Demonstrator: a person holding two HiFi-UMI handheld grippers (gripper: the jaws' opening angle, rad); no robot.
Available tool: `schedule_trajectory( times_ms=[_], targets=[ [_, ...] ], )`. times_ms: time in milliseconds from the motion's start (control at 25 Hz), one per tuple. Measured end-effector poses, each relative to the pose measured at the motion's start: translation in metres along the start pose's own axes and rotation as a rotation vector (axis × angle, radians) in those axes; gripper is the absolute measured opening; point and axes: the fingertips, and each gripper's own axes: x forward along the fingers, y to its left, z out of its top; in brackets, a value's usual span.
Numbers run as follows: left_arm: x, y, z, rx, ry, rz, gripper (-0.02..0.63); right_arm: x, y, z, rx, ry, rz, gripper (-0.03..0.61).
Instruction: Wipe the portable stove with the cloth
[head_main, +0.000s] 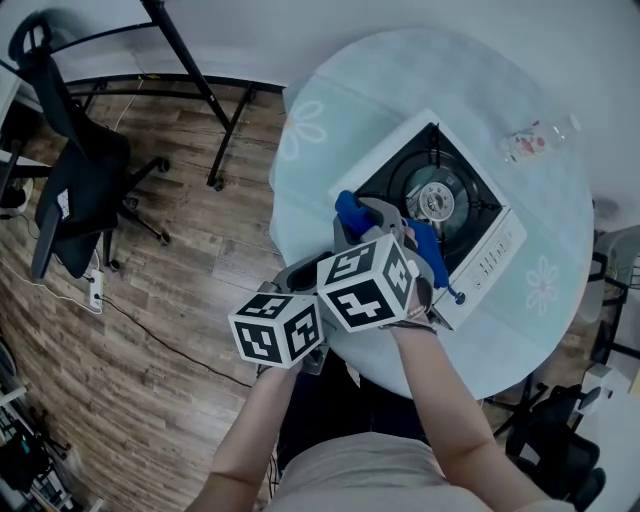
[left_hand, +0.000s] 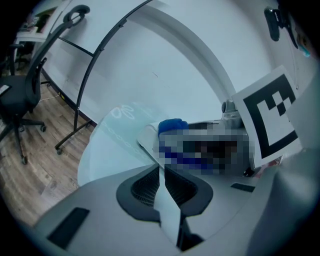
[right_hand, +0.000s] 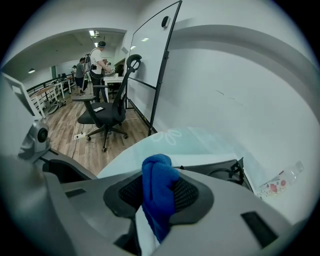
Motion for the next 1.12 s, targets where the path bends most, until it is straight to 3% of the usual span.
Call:
schedule_trajectory(
  times_ms=[240, 400, 720, 920, 1120],
  targets=[
    [-0.003, -0.001, -0.002, 0.004, -0.005, 0.000, 0.046, 0.000, 0.002, 0.002, -0.005, -0.011, 0.008, 0.123],
    [-0.005, -0.006, -0.002, 0.012, -0.018, -0.021, 0.046, -0.004, 0.001, 0.004, 0.016, -0.040, 0.071, 0.129],
    [-0.017, -0.035, 0.007, 0.000, -0.114, -0.175, 0.046, -0.039, -0.005, 0.016, 0.065, -0.192, 0.119, 0.127],
    [-0.021, -0.063, 0.005, 0.049, -0.125, -0.221, 0.046, -0.070, -0.010, 0.018, 0.062, -0.282, 0.143, 0.126],
    [-0.025, -0.093, -0.001, 0.129, -0.143, -0.211, 0.046, -0.110, -0.025, 0.016, 0.085, -0.382, 0.152, 0.124]
  ],
)
